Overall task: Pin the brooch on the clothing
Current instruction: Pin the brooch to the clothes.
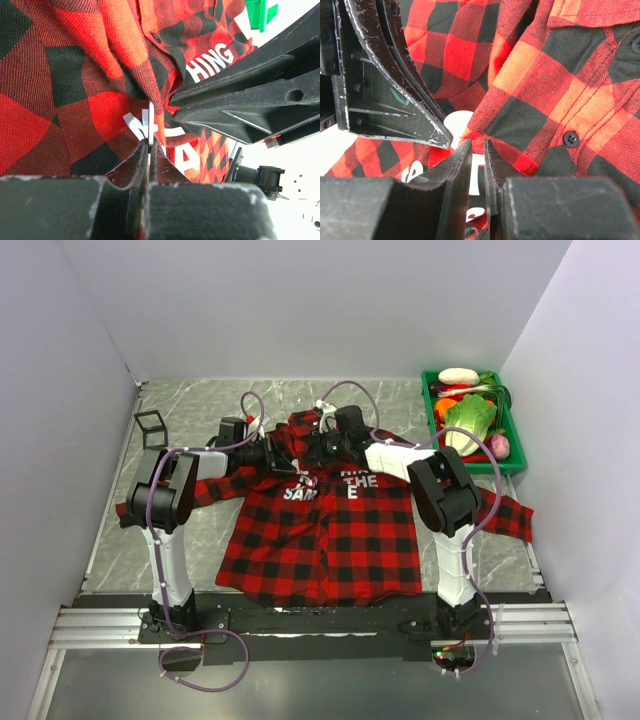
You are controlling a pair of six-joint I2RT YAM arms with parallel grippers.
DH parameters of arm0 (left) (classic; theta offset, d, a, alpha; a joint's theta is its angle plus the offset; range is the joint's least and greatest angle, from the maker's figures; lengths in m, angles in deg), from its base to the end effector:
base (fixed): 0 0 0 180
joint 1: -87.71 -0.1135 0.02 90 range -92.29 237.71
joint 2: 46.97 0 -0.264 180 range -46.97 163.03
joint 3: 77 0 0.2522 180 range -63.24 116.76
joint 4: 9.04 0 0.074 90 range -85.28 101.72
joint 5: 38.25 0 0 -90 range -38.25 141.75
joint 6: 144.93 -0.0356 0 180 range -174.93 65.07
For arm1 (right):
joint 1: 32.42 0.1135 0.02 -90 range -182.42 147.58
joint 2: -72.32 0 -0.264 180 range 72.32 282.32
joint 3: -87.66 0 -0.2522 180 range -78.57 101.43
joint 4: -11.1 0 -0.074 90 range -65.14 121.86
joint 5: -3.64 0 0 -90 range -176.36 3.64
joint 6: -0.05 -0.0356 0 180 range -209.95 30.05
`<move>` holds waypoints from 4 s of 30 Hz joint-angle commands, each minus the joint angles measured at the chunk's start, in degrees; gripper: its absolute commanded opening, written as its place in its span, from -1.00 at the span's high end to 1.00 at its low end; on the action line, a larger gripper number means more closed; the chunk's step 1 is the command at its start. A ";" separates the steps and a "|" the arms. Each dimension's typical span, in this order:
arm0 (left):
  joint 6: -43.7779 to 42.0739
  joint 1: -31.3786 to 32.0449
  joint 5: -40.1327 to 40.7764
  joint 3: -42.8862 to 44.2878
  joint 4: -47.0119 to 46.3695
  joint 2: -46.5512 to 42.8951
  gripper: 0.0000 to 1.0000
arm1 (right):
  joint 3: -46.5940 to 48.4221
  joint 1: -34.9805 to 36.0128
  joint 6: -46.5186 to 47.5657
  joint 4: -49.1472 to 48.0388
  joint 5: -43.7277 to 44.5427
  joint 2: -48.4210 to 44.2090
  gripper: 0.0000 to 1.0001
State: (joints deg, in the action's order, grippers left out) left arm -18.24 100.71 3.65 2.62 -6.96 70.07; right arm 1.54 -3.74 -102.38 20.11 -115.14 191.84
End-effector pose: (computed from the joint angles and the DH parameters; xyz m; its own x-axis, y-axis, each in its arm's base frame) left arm 0.3991 -0.1193 0.1332 -0.9211 -0.1969 -0.3359 0.1989 0.5037 -0.8407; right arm 0.3988 0.2377 0.1743 -0.6524 -0.1419 -0.7444 -0.6427 0.6240 0.4444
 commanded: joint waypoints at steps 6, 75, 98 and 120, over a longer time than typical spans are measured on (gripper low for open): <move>-1.00 0.54 -0.51 0.76 -1.41 -2.95 0.98 | 3.82 1.11 -0.41 -0.34 0.47 2.64 0.56; -8.30 -2.36 -10.61 10.95 16.96 2.67 0.98 | -4.88 0.49 19.19 0.10 -0.23 -8.52 0.45; -7.86 -2.36 -12.02 10.34 16.78 1.45 0.98 | -2.42 3.65 23.41 -1.40 -0.50 -7.47 0.48; -7.24 -2.10 -13.25 9.37 15.11 -0.75 0.98 | 0.65 4.62 24.99 4.05 0.56 -5.88 0.58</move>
State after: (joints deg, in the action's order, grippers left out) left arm -25.28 98.50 -6.77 11.78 9.67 72.86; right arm 0.19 0.48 -78.27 23.85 -115.20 186.14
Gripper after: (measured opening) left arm 0.031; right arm 0.214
